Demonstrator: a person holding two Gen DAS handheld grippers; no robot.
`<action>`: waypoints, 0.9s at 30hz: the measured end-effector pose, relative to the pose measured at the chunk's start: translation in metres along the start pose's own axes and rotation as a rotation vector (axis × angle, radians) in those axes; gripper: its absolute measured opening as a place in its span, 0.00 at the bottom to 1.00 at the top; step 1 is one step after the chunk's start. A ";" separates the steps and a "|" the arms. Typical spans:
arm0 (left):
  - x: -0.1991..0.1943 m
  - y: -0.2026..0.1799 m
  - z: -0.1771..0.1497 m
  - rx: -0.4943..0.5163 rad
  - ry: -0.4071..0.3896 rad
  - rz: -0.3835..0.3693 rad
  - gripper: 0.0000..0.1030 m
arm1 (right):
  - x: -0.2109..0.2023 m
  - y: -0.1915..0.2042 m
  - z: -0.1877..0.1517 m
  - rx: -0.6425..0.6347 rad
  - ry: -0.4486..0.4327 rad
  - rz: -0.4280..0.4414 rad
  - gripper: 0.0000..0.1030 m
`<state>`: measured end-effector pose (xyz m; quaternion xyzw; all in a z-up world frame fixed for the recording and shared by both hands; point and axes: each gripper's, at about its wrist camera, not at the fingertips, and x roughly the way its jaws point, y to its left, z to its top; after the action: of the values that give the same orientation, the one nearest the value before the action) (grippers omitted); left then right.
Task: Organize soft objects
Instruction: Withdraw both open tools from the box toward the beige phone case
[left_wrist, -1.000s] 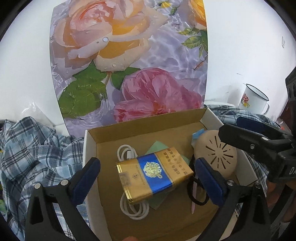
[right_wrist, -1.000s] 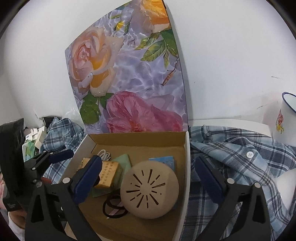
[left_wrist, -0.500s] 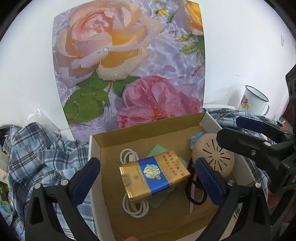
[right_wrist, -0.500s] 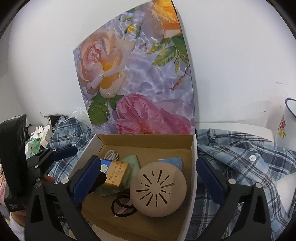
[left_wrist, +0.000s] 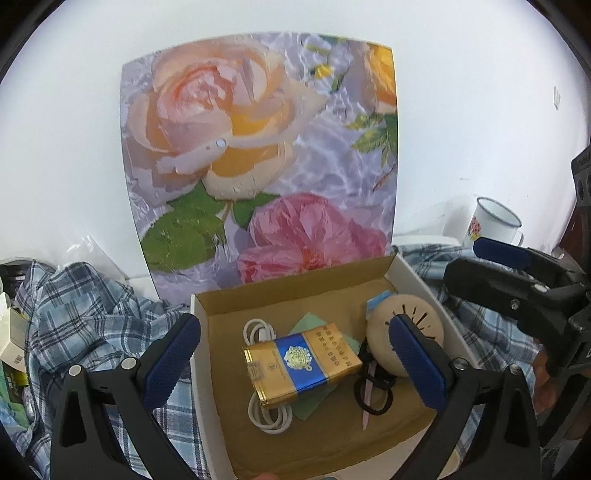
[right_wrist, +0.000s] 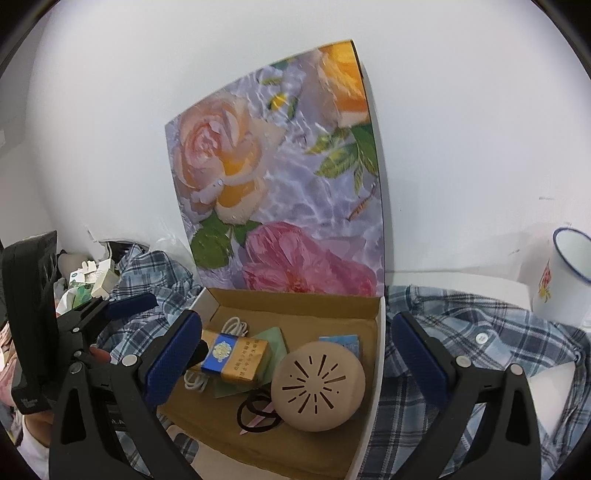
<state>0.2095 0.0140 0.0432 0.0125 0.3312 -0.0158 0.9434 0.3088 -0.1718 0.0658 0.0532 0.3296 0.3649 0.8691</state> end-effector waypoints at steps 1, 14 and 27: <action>-0.003 0.000 0.002 -0.003 -0.006 -0.002 1.00 | -0.002 0.001 0.001 -0.004 -0.004 0.001 0.99; -0.036 0.005 0.016 -0.012 -0.075 -0.022 1.00 | -0.027 0.023 0.013 -0.071 -0.044 0.024 0.99; -0.088 0.002 0.033 0.001 -0.183 -0.043 1.00 | -0.079 0.048 0.032 -0.158 -0.125 0.016 0.99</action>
<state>0.1619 0.0167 0.1240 0.0043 0.2440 -0.0373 0.9691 0.2594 -0.1852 0.1487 0.0099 0.2445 0.3925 0.8866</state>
